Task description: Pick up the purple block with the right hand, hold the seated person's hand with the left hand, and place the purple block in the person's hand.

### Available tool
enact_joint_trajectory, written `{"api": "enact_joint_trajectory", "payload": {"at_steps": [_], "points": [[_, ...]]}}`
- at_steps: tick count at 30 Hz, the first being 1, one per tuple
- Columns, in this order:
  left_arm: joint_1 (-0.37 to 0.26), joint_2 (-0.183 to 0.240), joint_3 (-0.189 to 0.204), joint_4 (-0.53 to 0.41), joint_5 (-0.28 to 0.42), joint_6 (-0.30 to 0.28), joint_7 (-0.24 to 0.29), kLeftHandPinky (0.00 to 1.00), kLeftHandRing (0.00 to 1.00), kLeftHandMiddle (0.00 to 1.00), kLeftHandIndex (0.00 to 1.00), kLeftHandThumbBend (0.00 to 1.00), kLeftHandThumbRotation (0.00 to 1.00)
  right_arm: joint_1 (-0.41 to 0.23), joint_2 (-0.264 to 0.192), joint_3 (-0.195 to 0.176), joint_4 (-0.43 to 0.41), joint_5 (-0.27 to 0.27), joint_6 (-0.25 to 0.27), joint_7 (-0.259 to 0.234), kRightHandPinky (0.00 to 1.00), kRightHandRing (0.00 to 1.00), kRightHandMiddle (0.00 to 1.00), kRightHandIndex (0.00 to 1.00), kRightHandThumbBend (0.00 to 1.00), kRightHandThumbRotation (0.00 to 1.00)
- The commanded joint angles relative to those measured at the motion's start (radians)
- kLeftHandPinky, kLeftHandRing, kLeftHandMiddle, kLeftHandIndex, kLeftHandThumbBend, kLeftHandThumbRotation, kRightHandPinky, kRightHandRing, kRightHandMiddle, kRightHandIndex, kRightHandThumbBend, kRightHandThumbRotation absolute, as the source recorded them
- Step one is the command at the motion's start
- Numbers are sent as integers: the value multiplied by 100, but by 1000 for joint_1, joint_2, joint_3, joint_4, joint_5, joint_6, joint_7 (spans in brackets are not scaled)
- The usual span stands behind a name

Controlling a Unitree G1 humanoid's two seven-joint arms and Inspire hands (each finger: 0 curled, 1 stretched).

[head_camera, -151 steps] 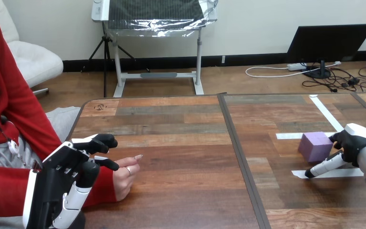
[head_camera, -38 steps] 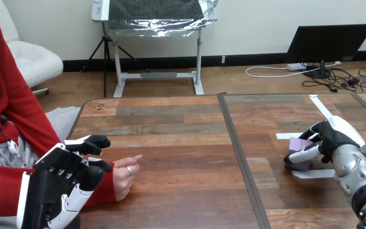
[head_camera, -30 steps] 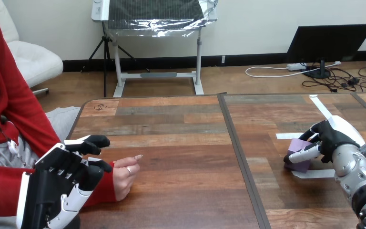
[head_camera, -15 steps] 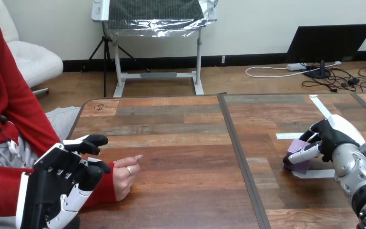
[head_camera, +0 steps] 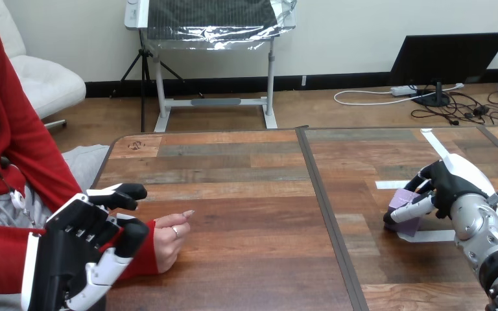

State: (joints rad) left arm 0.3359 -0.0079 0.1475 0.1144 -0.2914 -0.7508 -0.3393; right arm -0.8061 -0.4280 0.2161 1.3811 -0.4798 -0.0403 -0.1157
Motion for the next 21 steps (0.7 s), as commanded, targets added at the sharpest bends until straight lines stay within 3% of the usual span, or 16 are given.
{"api": "enact_joint_trajectory", "payload": {"at_steps": [1, 7, 13, 15, 21], "points": [[68, -43, 31, 6, 128, -95, 72, 43, 65, 62, 46, 90, 45, -69, -17, 10, -34, -9, -47, -9, 47, 52, 55, 51, 75, 0], [46, -36, 70, 15, 256, -145, 173, 46, 65, 63, 48, 86, 48, -70, -25, 2, -42, 4, -99, -5, 47, 51, 54, 52, 76, 0], [34, 1, 141, -1, 493, -175, 301, 53, 70, 69, 54, 82, 56, -74, -27, -17, -47, 28, -127, 8, 47, 51, 54, 53, 75, 0], [41, 14, 165, -33, 584, -156, 345, 60, 74, 73, 61, 82, 62, -74, -28, -21, -53, 36, -147, 10, 46, 49, 53, 53, 75, 0], [58, 47, 193, -129, 712, -89, 396, 73, 81, 80, 72, 87, 69, -74, -31, -33, -65, 50, -184, 14, 43, 47, 51, 52, 75, 0]]}}
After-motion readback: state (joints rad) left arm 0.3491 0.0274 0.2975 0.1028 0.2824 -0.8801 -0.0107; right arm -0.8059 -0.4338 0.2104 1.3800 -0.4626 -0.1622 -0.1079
